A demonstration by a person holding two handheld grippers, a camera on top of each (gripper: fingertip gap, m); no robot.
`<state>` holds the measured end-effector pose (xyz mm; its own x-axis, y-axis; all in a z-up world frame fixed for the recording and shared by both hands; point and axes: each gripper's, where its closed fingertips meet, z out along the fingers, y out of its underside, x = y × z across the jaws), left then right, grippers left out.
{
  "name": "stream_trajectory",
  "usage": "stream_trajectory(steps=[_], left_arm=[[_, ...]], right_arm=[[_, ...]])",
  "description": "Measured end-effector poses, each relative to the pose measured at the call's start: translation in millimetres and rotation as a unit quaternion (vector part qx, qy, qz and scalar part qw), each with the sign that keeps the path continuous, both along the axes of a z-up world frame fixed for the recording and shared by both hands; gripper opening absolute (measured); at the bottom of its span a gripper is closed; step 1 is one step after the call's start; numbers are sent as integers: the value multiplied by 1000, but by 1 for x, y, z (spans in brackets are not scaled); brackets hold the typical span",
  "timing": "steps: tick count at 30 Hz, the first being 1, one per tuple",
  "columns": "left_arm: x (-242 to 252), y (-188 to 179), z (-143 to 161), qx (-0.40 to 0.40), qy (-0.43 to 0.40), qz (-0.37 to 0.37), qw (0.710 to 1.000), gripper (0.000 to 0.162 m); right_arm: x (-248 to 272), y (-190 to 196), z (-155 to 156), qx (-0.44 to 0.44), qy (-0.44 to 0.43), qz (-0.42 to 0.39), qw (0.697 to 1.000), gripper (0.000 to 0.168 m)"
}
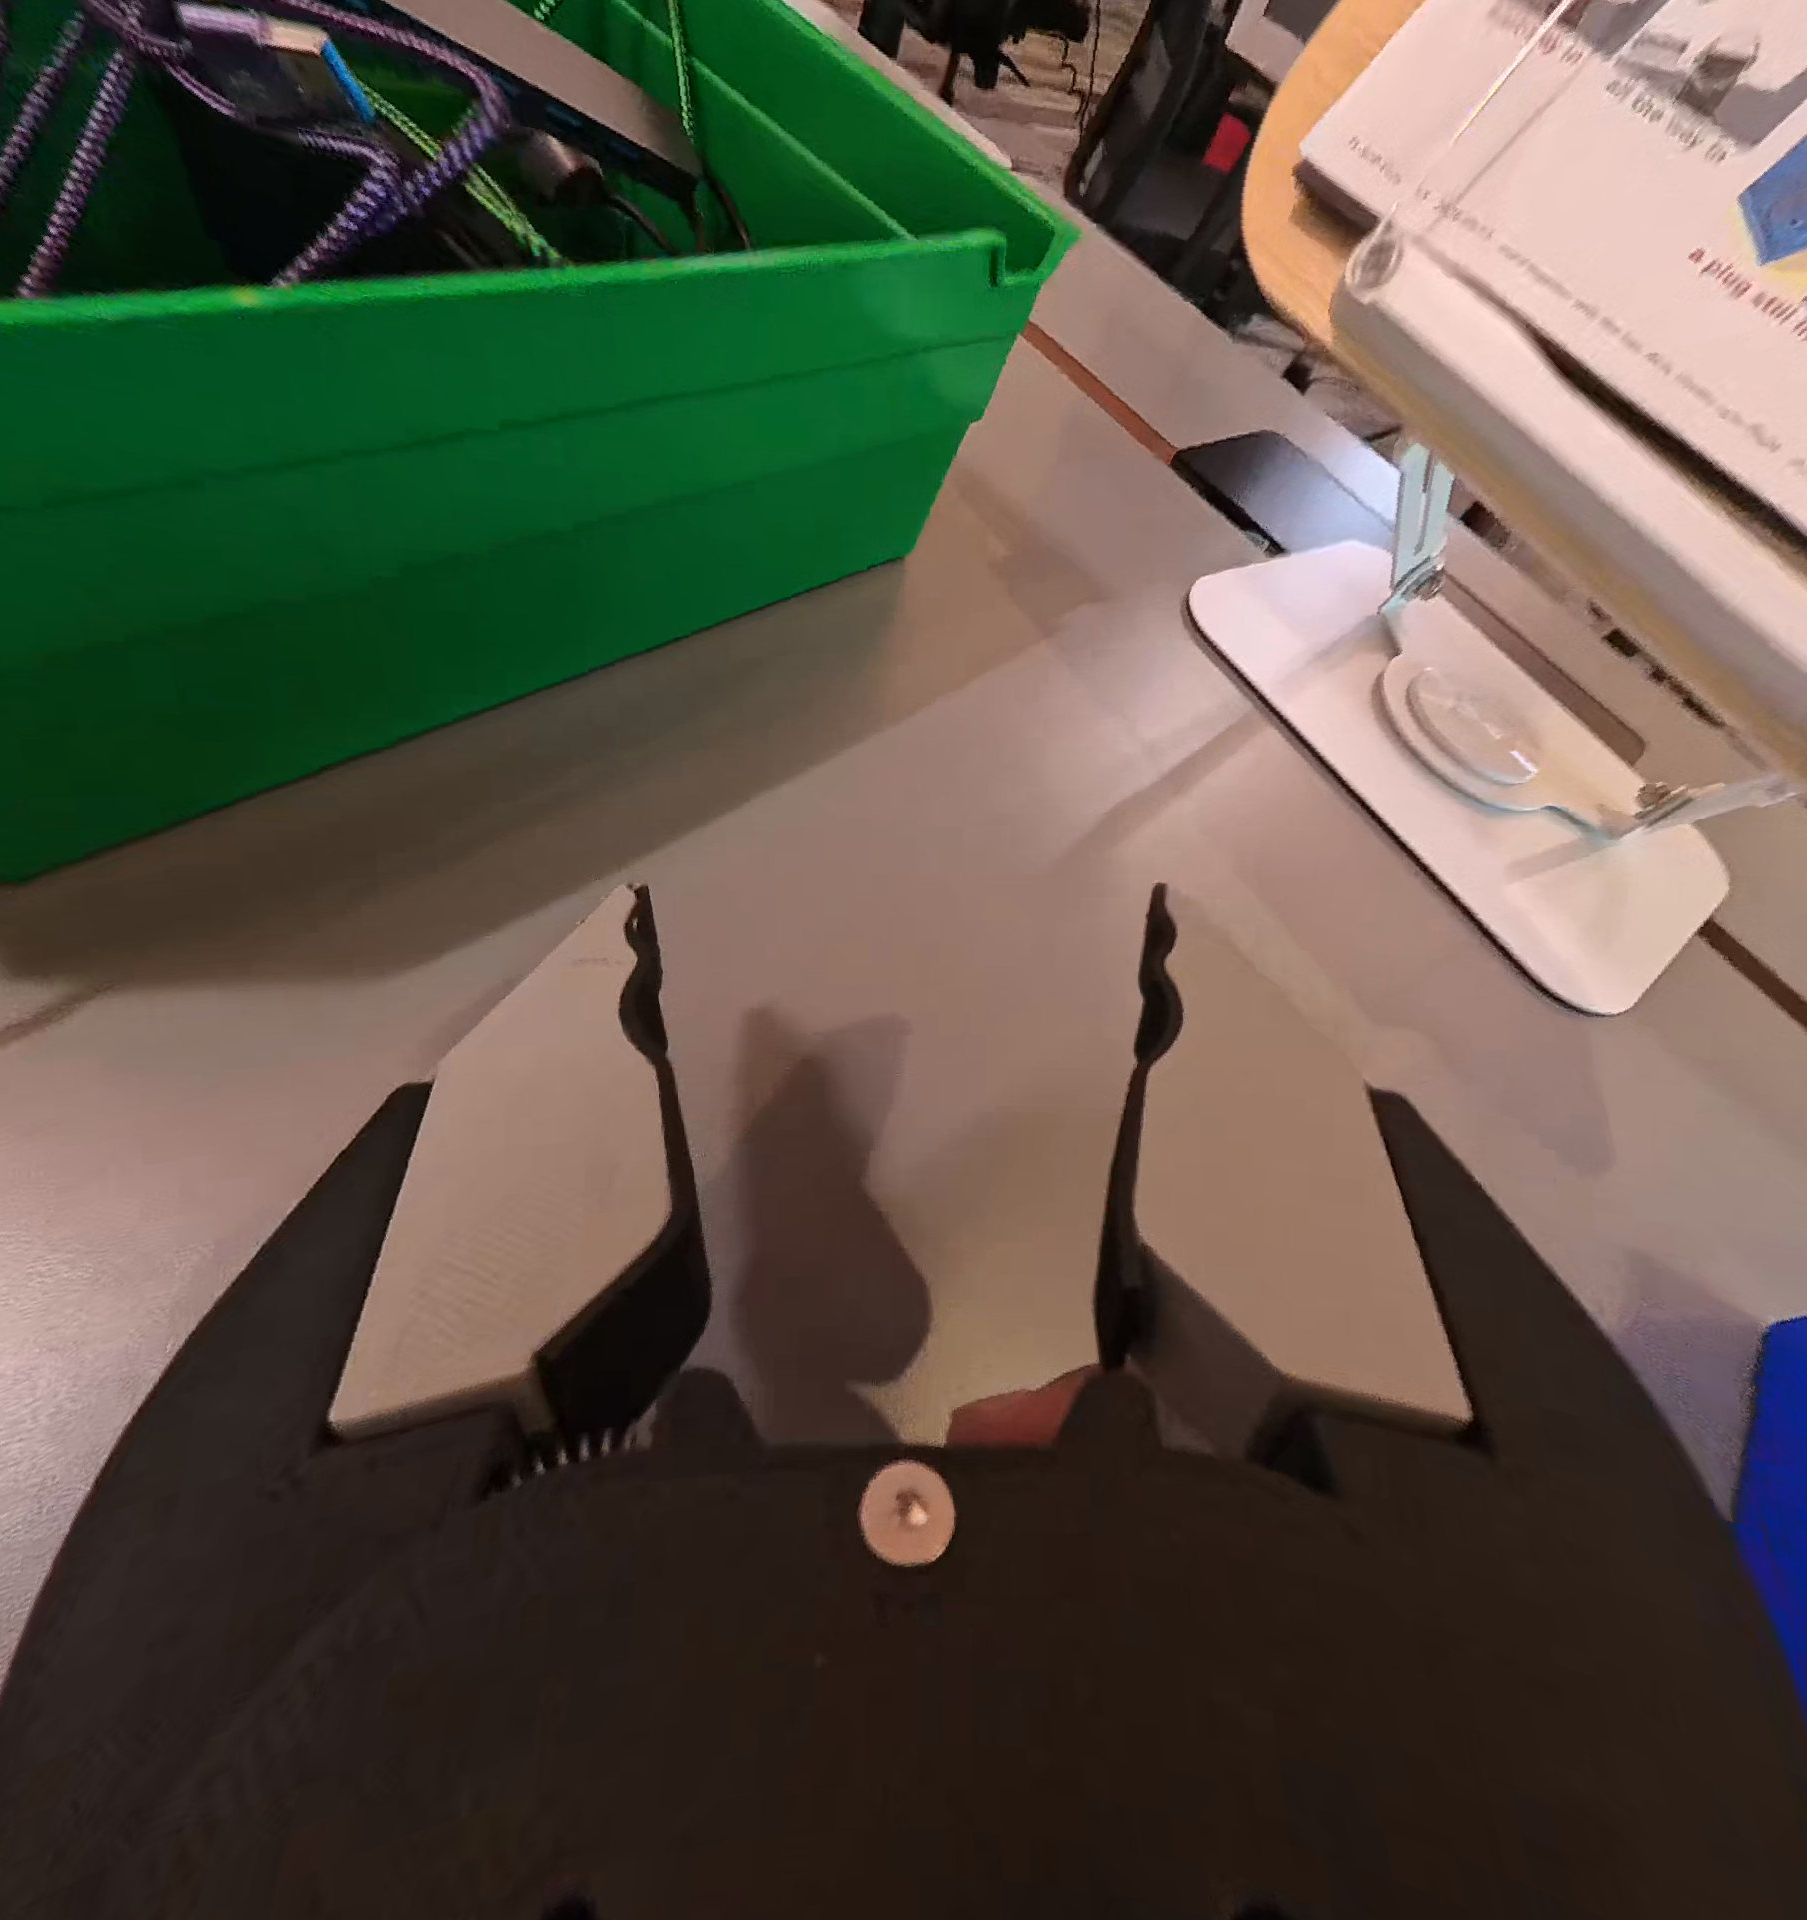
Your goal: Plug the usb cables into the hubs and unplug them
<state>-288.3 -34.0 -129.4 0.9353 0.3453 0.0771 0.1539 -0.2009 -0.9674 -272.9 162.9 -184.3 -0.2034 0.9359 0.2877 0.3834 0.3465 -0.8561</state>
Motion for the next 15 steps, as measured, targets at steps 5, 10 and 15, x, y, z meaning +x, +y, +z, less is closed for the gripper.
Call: stream_trajectory(steps=[5, 10, 15], left_arm=[[0, -3, 16, 35, -4, 11, 999, 73], [4, -4, 6, -19, 35, 49, 998, 75], [4, -4, 8, -29, 47, 87, 995, 67]], right_arm=[[-1, 8, -22, -15, -44, -12, 999, 96], [0, 4, -15, -25, -34, -14, 999, 103], [1, 2, -21, -39, -53, -15, 998, 102]])
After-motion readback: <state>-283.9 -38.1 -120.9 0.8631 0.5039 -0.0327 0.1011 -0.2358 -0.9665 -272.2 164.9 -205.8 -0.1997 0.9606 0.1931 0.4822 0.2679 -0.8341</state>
